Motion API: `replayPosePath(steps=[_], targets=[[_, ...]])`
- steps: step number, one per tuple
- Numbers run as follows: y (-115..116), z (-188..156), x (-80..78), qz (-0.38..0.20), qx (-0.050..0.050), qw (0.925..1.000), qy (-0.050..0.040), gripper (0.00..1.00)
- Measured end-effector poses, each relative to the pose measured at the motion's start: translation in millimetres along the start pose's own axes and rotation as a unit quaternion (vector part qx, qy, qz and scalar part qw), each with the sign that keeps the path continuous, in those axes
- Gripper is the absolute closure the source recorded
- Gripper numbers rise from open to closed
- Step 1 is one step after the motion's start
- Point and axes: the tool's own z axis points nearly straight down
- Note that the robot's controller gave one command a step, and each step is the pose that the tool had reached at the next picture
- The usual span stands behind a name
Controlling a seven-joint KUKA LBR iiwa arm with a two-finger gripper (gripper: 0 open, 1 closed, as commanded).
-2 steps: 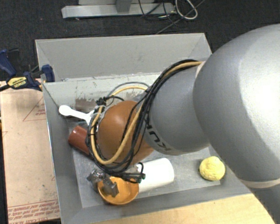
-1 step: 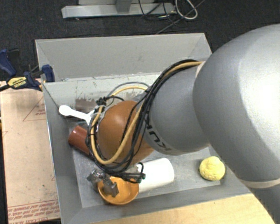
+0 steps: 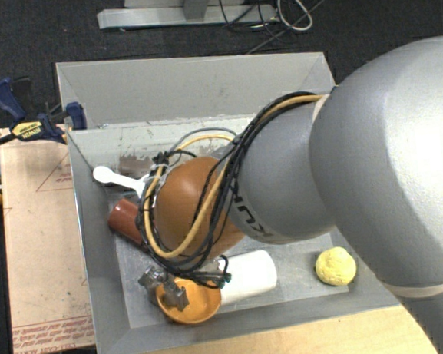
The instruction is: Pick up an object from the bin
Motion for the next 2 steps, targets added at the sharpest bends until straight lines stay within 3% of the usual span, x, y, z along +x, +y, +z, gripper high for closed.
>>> replayPosePath(steps=[2], targets=[[0, -47, -1.7, 0.001, 0.000, 1.0000, -0.0002, 1.00]])
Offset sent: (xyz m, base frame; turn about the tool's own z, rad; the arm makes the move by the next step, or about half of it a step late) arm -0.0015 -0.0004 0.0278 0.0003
